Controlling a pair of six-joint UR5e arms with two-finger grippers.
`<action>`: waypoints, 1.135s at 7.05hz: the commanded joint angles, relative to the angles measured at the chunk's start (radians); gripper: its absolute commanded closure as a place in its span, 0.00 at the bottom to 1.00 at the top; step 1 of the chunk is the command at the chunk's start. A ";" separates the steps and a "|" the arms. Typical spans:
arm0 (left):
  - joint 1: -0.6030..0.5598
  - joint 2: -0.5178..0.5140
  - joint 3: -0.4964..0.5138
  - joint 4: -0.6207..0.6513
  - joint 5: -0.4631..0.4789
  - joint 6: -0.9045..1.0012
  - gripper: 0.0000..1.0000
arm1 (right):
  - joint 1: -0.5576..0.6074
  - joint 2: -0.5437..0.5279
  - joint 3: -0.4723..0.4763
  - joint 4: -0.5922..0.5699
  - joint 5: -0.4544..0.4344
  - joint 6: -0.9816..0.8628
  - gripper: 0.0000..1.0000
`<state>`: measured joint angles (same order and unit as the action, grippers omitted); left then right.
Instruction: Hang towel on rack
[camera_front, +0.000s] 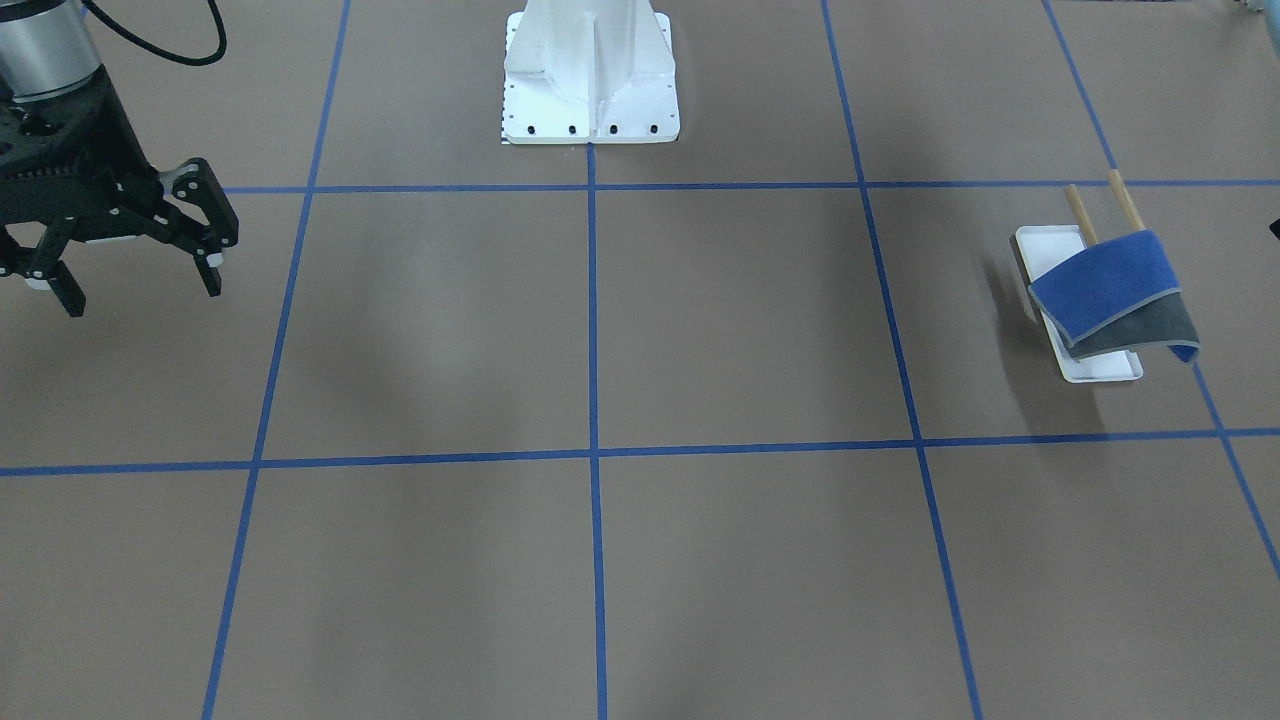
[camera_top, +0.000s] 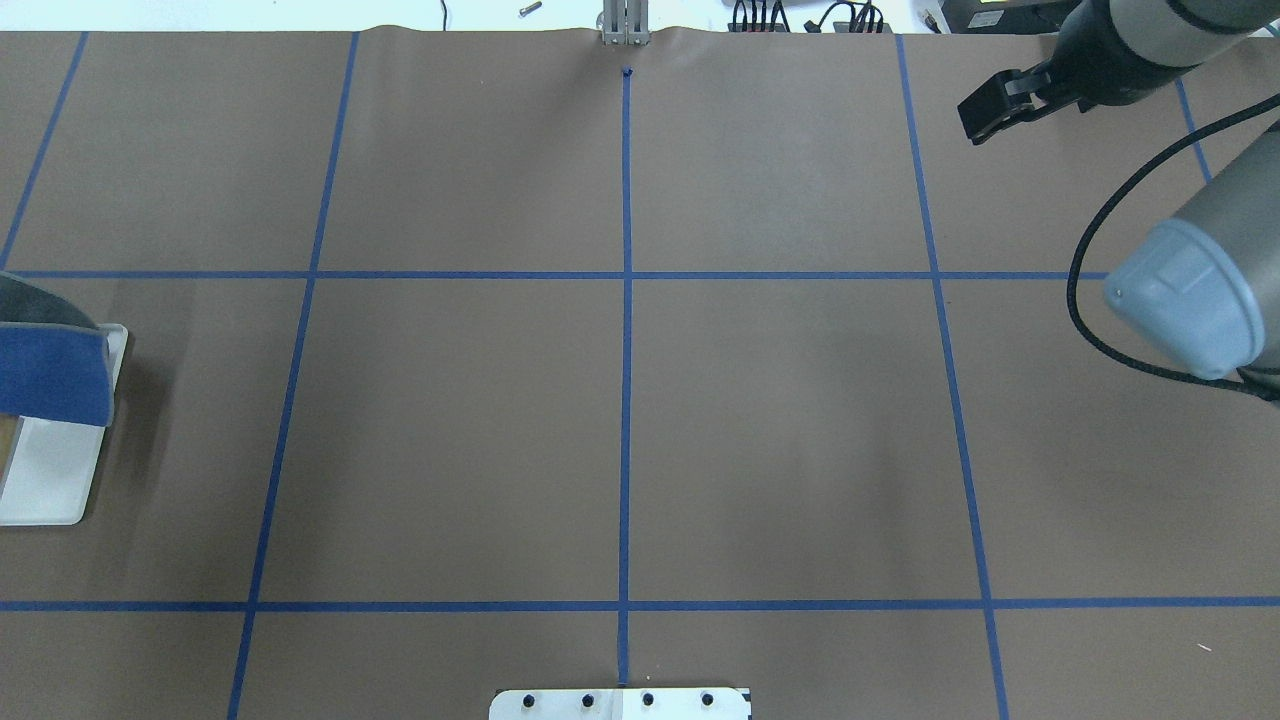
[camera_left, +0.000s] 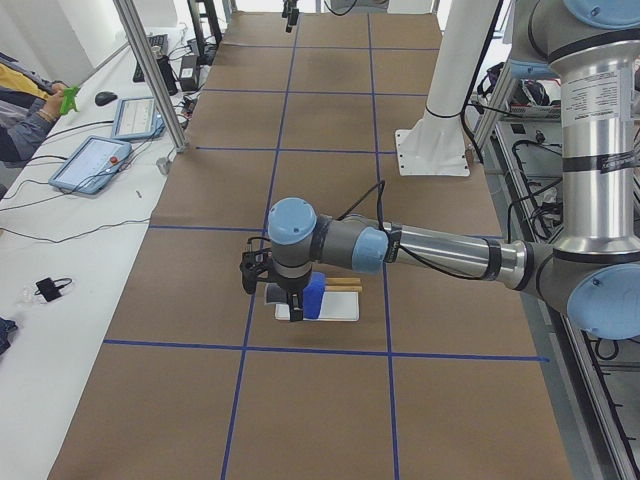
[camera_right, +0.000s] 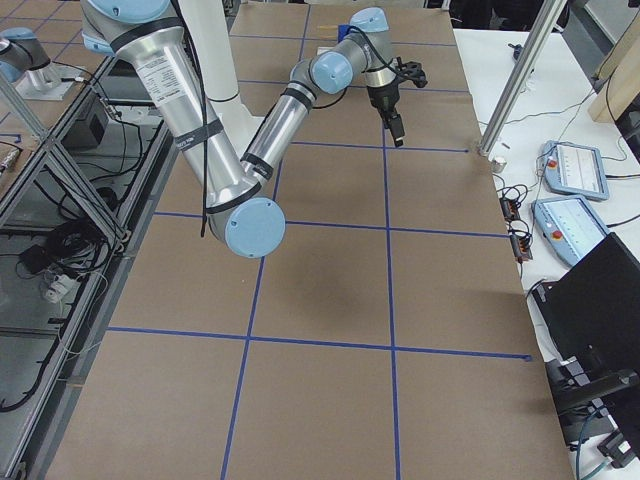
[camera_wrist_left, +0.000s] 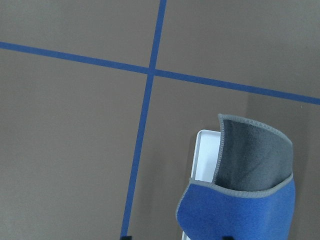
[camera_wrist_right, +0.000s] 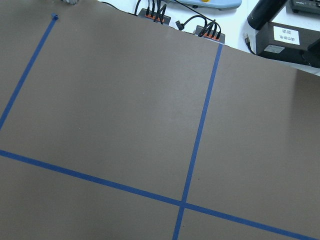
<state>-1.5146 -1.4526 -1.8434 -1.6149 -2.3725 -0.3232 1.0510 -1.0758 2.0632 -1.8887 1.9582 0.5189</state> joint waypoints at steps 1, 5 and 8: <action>-0.047 -0.041 0.009 0.007 0.033 0.262 0.02 | 0.183 -0.029 -0.127 -0.025 0.175 -0.243 0.00; -0.049 -0.126 0.073 0.027 0.009 0.279 0.02 | 0.342 -0.304 -0.169 -0.009 0.261 -0.482 0.00; -0.049 -0.129 0.061 0.029 0.004 0.277 0.02 | 0.378 -0.371 -0.294 -0.009 0.258 -0.544 0.00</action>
<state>-1.5627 -1.5817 -1.7744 -1.5871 -2.3657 -0.0455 1.4083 -1.4175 1.8245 -1.8973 2.2176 0.0177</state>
